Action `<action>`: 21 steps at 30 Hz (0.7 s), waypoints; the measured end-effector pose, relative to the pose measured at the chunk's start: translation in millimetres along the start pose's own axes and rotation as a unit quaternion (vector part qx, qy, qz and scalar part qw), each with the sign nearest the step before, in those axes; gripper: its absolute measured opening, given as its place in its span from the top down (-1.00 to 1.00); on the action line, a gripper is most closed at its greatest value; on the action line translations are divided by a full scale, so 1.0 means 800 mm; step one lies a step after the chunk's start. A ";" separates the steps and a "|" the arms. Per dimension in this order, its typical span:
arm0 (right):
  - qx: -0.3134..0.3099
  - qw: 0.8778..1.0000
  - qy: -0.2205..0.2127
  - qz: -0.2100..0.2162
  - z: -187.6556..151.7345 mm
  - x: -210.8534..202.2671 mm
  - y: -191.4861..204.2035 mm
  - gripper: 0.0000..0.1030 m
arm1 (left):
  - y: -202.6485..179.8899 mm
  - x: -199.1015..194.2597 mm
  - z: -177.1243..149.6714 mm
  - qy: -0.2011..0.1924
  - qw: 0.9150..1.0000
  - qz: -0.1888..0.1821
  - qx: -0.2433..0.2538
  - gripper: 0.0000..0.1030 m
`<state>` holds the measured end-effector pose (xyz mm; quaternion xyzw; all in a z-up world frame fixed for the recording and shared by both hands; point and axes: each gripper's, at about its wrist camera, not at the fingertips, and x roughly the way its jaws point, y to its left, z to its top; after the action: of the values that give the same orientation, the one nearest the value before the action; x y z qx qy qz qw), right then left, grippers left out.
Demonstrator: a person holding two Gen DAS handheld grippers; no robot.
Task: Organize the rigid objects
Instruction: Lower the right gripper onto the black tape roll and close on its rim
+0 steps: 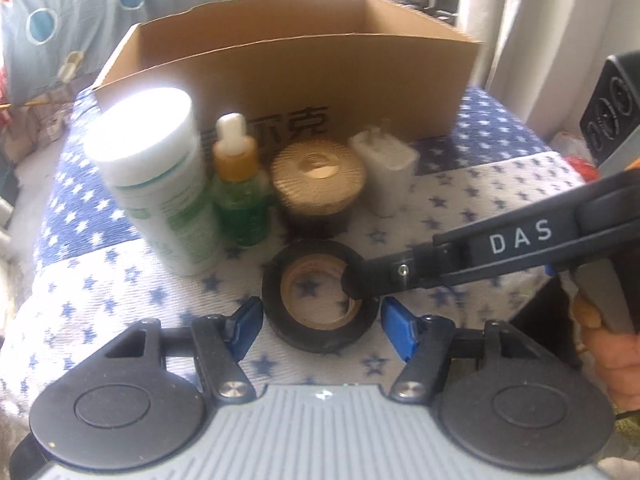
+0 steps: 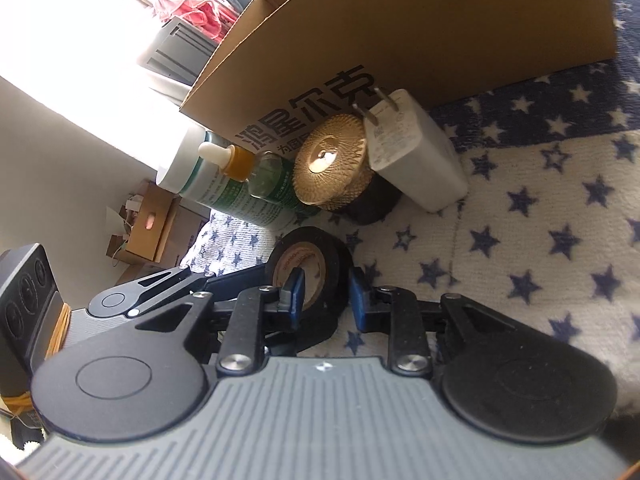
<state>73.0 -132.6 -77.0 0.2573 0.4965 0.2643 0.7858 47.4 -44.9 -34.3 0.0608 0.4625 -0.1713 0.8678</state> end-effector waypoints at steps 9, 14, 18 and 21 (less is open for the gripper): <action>0.017 0.999 -0.016 -0.026 -0.018 -0.032 -0.018 0.55 | -0.024 0.016 0.002 0.015 0.999 -0.015 0.026 -0.28; -0.003 0.999 -0.018 -0.040 -0.016 -0.026 -0.014 0.55 | -0.021 0.019 0.008 0.018 0.999 -0.014 0.025 -0.29; -0.011 0.999 -0.017 -0.044 -0.013 -0.023 -0.011 0.58 | -0.026 0.023 0.011 0.018 0.999 -0.005 0.029 -0.31; -0.010 0.999 -0.018 -0.046 -0.013 -0.023 -0.013 0.63 | -0.028 0.026 0.014 0.019 1.000 -0.003 0.025 -0.32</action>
<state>58.4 -150.8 -76.0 0.2313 0.4911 0.2284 0.8082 59.1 -74.0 -44.1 0.0844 0.4747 -0.1839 0.8566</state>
